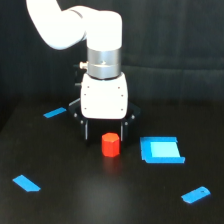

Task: Pick up the red object from the table

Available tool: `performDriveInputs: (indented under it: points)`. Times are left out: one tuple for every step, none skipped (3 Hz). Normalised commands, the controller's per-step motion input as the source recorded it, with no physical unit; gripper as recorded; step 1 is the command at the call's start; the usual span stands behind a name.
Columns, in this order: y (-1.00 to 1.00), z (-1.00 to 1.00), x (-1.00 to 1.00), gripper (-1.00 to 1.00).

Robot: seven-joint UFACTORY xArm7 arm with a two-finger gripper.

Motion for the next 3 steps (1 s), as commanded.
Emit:
performDriveInputs:
  points:
    - [-0.33, -0.16, 0.08, 0.59]
    - [-0.01, -0.16, -0.01, -1.0]
    - [-0.03, -0.06, 0.0, -1.0]
